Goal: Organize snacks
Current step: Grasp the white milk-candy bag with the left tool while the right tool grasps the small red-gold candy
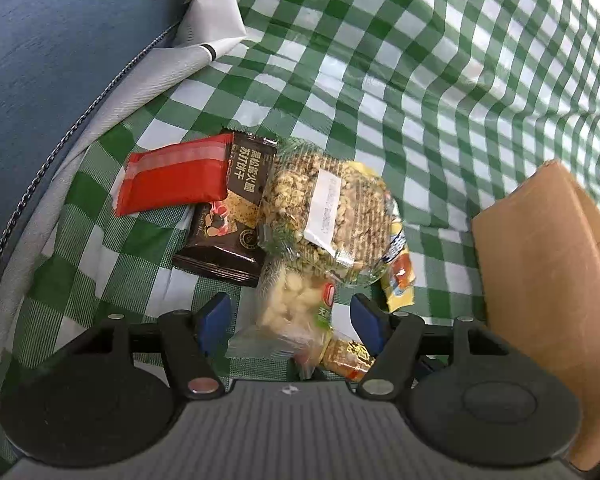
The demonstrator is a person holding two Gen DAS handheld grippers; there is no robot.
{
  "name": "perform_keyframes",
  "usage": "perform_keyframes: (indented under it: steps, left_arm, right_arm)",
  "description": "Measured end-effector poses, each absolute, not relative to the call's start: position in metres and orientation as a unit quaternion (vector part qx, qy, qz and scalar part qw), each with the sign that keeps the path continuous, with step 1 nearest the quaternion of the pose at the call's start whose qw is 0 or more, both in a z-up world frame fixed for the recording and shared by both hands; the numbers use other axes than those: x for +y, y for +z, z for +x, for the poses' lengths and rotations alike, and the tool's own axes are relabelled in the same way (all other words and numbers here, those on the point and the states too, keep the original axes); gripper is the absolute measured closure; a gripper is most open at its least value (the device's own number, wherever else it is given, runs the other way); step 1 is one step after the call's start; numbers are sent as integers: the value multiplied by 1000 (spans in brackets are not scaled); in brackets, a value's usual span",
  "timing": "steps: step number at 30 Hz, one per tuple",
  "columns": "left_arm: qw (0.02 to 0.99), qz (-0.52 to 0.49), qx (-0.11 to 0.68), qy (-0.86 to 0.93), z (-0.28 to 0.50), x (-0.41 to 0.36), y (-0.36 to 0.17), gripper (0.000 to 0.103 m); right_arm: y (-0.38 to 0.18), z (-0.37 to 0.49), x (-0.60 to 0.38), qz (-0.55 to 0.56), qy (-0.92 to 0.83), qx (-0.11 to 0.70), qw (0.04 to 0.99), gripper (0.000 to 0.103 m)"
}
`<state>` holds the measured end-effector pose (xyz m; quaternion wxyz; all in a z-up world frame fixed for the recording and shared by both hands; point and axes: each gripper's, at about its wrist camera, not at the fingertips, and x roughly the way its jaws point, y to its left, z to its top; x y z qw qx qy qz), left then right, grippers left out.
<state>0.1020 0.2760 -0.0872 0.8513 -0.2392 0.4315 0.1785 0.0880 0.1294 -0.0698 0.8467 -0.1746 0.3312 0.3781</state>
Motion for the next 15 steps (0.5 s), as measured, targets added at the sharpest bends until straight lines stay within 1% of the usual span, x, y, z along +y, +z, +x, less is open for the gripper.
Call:
perform_keyframes:
  steps: [6, 7, 8, 9, 10, 12, 13, 15]
  left_arm:
    - [851, -232, 436, 180, 103, 277, -89, 33]
    - [850, -229, 438, 182, 104, 277, -89, 35]
    - [850, -222, 439, 186, 104, 277, -89, 41]
    - [850, -216, 441, 190, 104, 277, -88, 43]
    - [851, -215, 440, 190, 103, 277, -88, 44]
    - [852, -217, 439, 183, 102, 277, -87, 55]
    - [854, -217, 438, 180, 102, 276, -86, 59]
    - [856, -209, 437, 178, 101, 275, -83, 60]
  right_arm:
    - [-69, 82, 128, -179, 389, 325, 843, 60]
    - [-69, 81, 128, -179, 392, 324, 842, 65]
    - [-69, 80, 128, -179, 396, 324, 840, 71]
    - [-68, 78, 128, -180, 400, 323, 839, 75]
    - [-68, 76, 127, -183, 402, 321, 838, 82]
    - [-67, 72, 126, -190, 400, 318, 838, 83]
    - [-66, 71, 125, -190, 399, 320, 838, 83]
    - [-64, 71, 121, -186, 397, 325, 838, 83]
